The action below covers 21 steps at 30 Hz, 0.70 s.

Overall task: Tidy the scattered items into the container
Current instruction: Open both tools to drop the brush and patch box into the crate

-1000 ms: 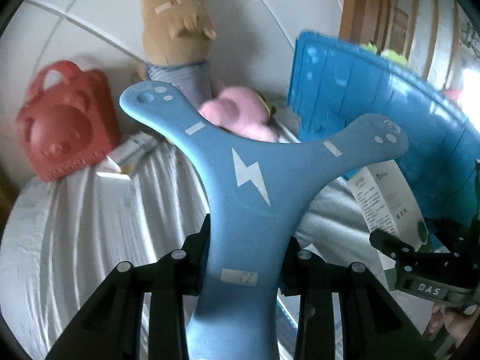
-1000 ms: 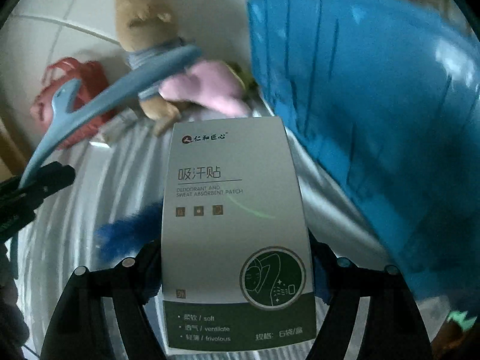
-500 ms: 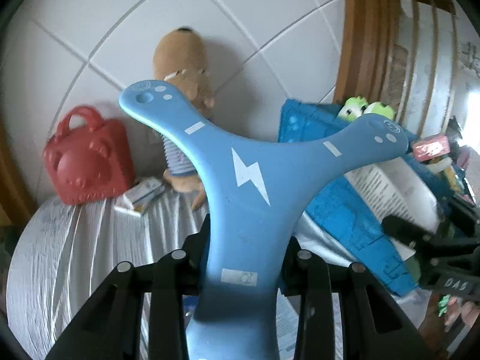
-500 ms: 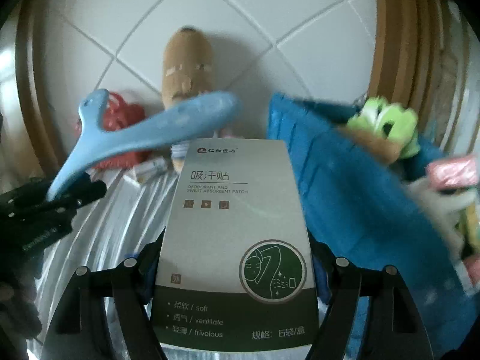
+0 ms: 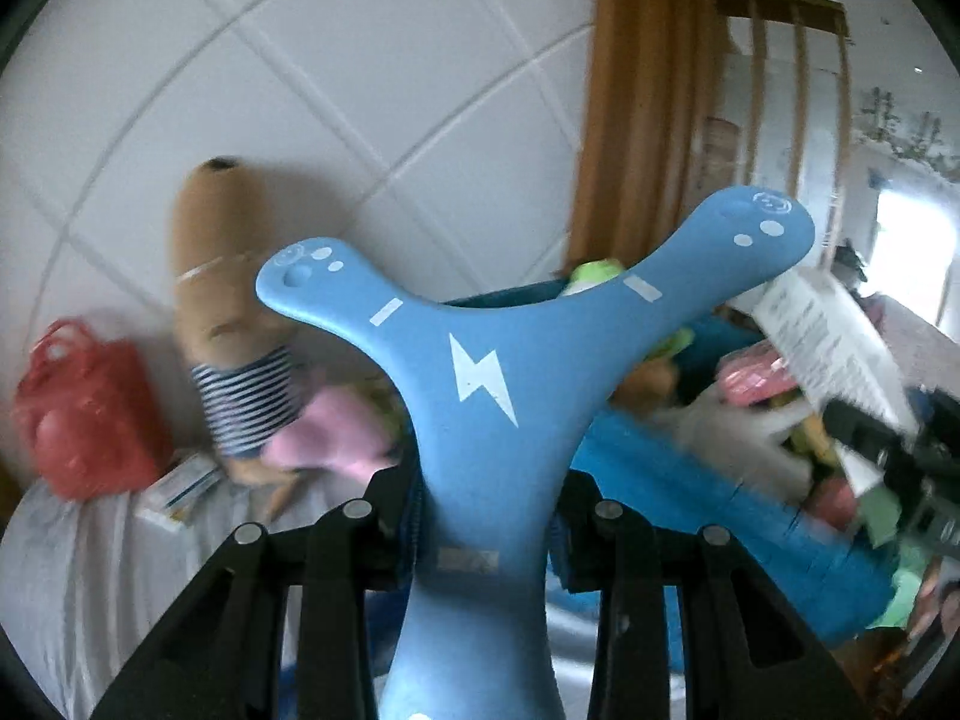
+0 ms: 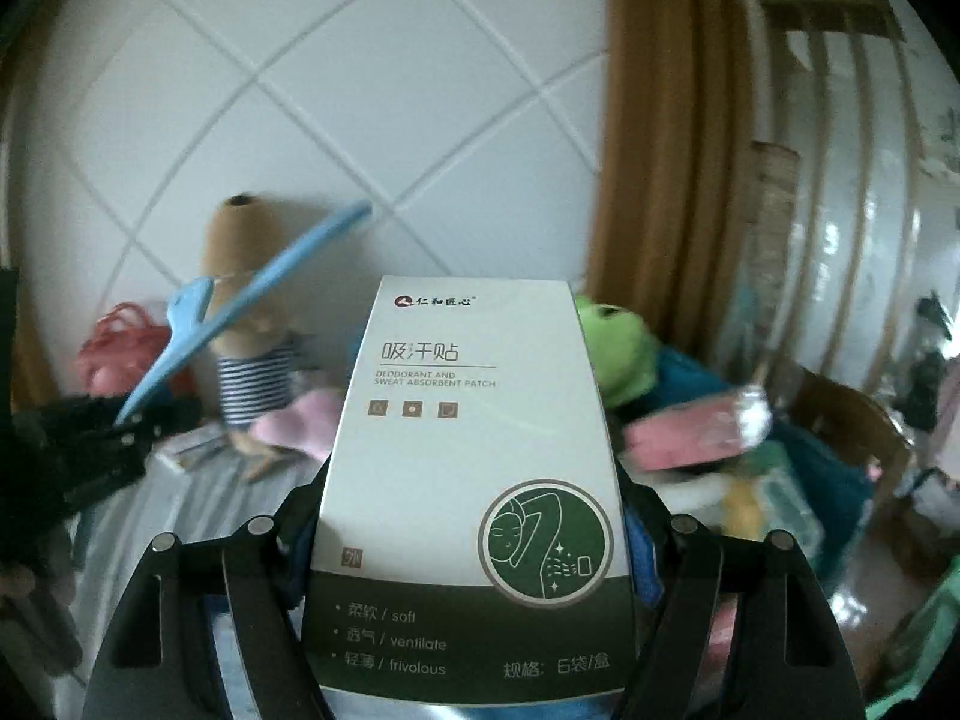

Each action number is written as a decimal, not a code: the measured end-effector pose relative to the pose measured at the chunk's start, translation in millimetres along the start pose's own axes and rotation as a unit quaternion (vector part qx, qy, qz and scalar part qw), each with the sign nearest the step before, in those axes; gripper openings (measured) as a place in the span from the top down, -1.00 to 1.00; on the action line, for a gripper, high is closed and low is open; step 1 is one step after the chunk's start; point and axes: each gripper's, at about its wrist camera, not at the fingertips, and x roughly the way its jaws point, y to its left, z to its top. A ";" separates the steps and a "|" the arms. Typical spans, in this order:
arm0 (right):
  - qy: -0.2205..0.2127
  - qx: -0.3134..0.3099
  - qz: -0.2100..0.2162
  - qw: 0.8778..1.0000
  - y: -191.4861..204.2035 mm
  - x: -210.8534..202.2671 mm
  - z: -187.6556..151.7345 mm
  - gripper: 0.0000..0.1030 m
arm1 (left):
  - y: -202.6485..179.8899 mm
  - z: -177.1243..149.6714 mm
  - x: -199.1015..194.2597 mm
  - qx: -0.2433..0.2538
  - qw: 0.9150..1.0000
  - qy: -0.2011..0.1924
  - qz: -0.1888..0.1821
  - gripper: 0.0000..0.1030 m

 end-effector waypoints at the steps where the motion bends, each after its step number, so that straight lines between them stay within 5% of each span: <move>1: 0.002 -0.001 -0.005 1.000 -11.3 1.4 0.5 -0.48 | -21.1 10.4 13.7 0.004 1.000 -0.003 -0.006 0.35; 9: 0.032 0.003 -0.028 0.999 -119.4 38.9 3.6 -0.50 | -150.5 50.8 111.2 0.037 0.998 0.042 -0.030 0.35; 11: 0.044 0.008 -0.024 0.999 -135.9 47.9 0.0 -0.56 | -170.8 48.1 131.2 0.044 0.996 0.068 -0.025 -0.06; 12: 0.049 0.011 -0.021 0.999 -143.1 51.5 -3.2 -0.86 | -178.3 44.8 137.9 0.048 0.996 0.075 -0.023 -0.50; 13: 0.052 0.015 -0.019 0.998 -149.0 53.8 -7.1 -1.00 | -183.4 40.8 140.8 0.050 0.996 0.076 -0.021 -0.64; 21: 0.067 0.030 -0.007 0.997 -174.4 59.9 -26.2 -0.99 | -181.1 19.2 136.7 0.040 0.996 0.083 0.002 -0.64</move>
